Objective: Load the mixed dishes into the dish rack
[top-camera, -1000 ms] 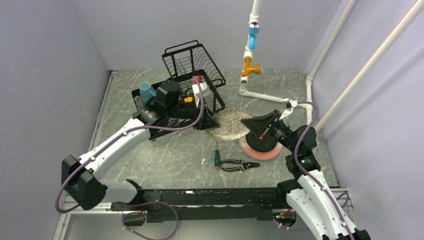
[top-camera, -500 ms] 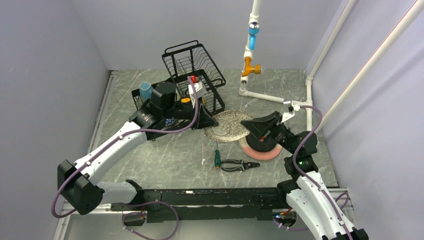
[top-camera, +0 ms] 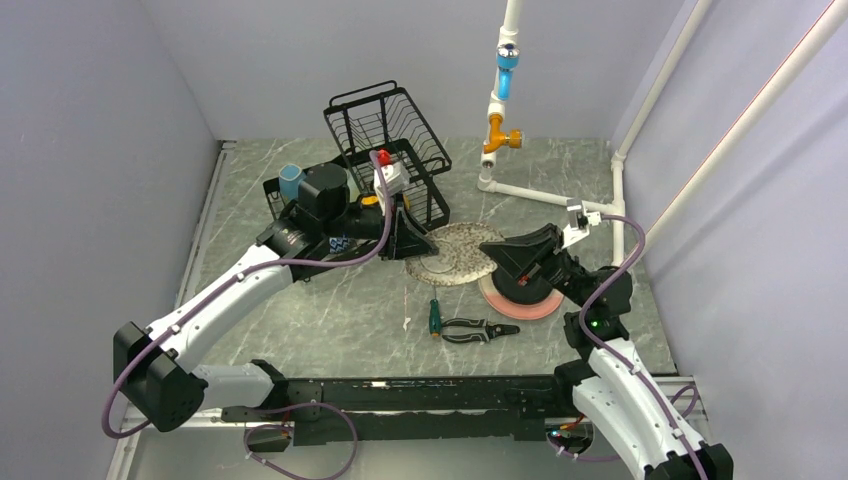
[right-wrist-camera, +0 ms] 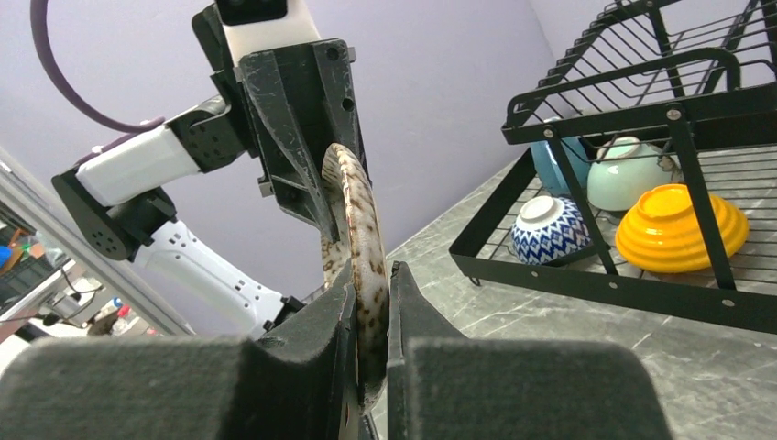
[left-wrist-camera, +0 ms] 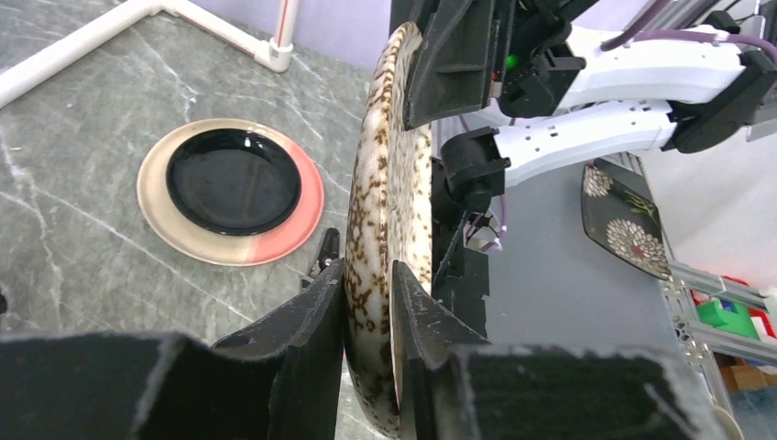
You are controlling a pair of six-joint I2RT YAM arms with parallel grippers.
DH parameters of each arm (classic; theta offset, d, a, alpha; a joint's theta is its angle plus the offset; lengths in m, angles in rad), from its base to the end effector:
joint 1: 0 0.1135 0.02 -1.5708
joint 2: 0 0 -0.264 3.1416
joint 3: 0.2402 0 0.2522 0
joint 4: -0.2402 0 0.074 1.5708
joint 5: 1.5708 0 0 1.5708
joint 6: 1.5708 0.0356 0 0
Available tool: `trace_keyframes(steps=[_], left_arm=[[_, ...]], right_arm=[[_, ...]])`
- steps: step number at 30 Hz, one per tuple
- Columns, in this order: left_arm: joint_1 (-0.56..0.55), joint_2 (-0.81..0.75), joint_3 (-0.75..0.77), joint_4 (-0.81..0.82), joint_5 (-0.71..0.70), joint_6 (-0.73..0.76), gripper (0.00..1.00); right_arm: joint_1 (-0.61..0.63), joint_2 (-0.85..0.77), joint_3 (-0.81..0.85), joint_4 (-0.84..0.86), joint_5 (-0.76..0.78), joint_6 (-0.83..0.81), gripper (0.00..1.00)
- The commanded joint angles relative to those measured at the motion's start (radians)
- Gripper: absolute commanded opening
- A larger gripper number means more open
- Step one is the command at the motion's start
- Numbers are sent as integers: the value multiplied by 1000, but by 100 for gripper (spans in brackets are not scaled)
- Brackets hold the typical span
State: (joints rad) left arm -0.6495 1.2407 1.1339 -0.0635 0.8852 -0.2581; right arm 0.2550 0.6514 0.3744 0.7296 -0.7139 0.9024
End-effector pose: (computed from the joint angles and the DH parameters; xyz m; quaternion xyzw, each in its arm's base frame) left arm 0.2059 -0.1910 0.3804 0.4051 0.6241 -0.5496 0.3798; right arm 0.1420 0.0611 0.3084 -0.1227 0.5654 0.5896 0.5636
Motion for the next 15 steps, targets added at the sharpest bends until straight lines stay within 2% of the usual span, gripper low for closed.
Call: trace_keyframes(steps=[1,3,6,9,10,13,14,15], left_arm=[[-26,7,34,66,137,-27,28],[-27,6,32,69,135,-24,21],[-26,8,43,42,125,-8,0],[-26,-2,67,2,89,16,0],[-26,-7,73,-28,54,36,0],[-21,-35,105,-143,-80,110,0],[-15,-49,115,-165,-125,129,0],[-7,-58,127,-194,-173,151,0]], right_arm=[[0,-1,7,95,16,-3,0],[-2,-1,9,93,17,-11,0],[0,-2,13,79,19,-25,0],[0,-2,51,-32,40,-69,0],[0,-1,75,-94,47,-94,14],[0,8,163,-339,100,-200,68],[0,15,194,-420,120,-243,80],[0,26,228,-522,143,-280,86]])
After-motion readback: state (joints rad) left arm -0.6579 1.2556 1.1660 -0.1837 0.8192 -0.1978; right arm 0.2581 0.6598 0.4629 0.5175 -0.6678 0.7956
